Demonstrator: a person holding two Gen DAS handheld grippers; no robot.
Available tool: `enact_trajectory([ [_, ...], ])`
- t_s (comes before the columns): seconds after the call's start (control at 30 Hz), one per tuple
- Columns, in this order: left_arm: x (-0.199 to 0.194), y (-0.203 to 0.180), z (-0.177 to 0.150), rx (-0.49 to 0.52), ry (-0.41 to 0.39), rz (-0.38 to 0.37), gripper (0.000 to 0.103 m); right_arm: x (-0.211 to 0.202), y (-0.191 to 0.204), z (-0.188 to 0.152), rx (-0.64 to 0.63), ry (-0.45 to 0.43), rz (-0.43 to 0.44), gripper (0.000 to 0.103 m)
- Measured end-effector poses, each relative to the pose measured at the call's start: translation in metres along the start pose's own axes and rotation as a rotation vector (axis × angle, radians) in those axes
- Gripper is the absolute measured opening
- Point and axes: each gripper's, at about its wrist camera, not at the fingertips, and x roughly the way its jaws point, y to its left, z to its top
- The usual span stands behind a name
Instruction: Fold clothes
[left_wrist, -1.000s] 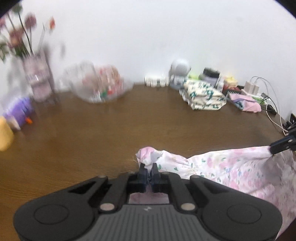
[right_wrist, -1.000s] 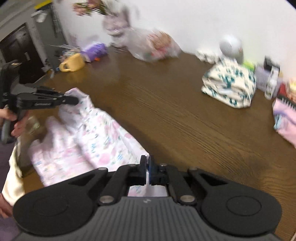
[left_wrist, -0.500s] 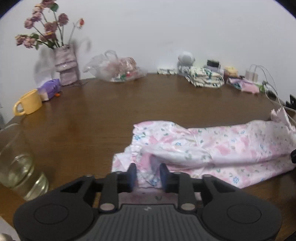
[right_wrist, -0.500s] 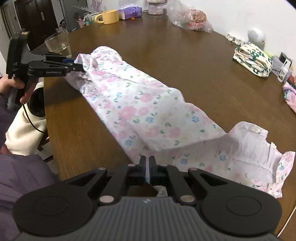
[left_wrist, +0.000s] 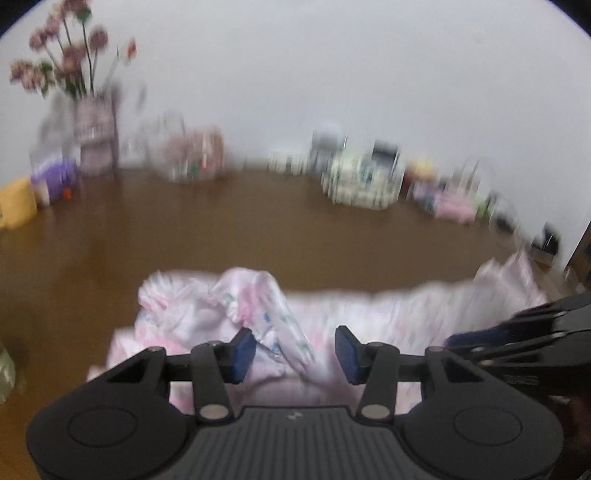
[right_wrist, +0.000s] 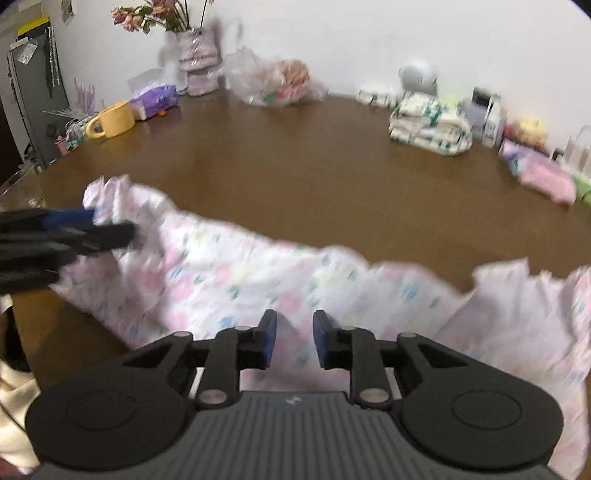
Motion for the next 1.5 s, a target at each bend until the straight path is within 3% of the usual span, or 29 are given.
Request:
enact_trajectory([
  [0.13, 0.009, 0.006, -0.020, 0.002, 0.048, 0.053, 0.048, -0.002, 0.002, -0.020, -0.041, -0.011, -0.012, 0.024],
  [0.3, 0.005, 0.007, -0.030, 0.028, 0.014, 0.145, 0.051, -0.015, -0.001, -0.016, -0.014, -0.047, 0.007, 0.025],
  [0.43, 0.007, 0.005, -0.034, 0.039, -0.001, 0.130, 0.055, -0.022, 0.002, 0.016, -0.019, -0.166, 0.008, 0.025],
  [0.53, 0.004, 0.012, -0.032, 0.022, 0.008, 0.096, 0.055, 0.007, 0.015, 0.030, -0.070, -0.121, 0.004, 0.025],
  [0.6, -0.001, 0.025, -0.031, -0.046, -0.009, 0.101, 0.056, 0.023, 0.021, 0.025, -0.093, -0.096, -0.040, 0.024],
  [0.7, -0.006, 0.044, -0.029, -0.146, -0.030, 0.153, 0.056, 0.030, 0.023, 0.010, -0.091, -0.076, -0.052, 0.024],
  [0.8, -0.013, 0.044, -0.018, -0.176, -0.040, 0.126, 0.052, 0.027, 0.023, 0.001, -0.074, -0.094, -0.041, 0.024],
  [0.93, -0.024, 0.020, 0.001, -0.141, -0.160, 0.078, 0.055, 0.021, 0.025, -0.004, -0.077, -0.101, -0.038, 0.025],
  [1.0, -0.011, 0.012, 0.006, -0.117, -0.155, 0.099, 0.055, 0.019, 0.026, -0.007, -0.078, -0.104, -0.036, 0.025],
  [1.17, 0.027, 0.026, -0.001, -0.159, 0.015, 0.147, 0.048, 0.010, 0.026, -0.013, -0.070, -0.119, -0.027, 0.027],
  [1.37, -0.025, 0.060, -0.022, -0.283, -0.082, 0.202, 0.048, 0.014, 0.025, 0.004, -0.054, -0.146, -0.022, 0.026],
  [1.5, -0.073, 0.054, -0.010, -0.254, -0.253, 0.309, 0.045, 0.023, 0.040, -0.002, -0.120, -0.146, -0.055, 0.030],
])
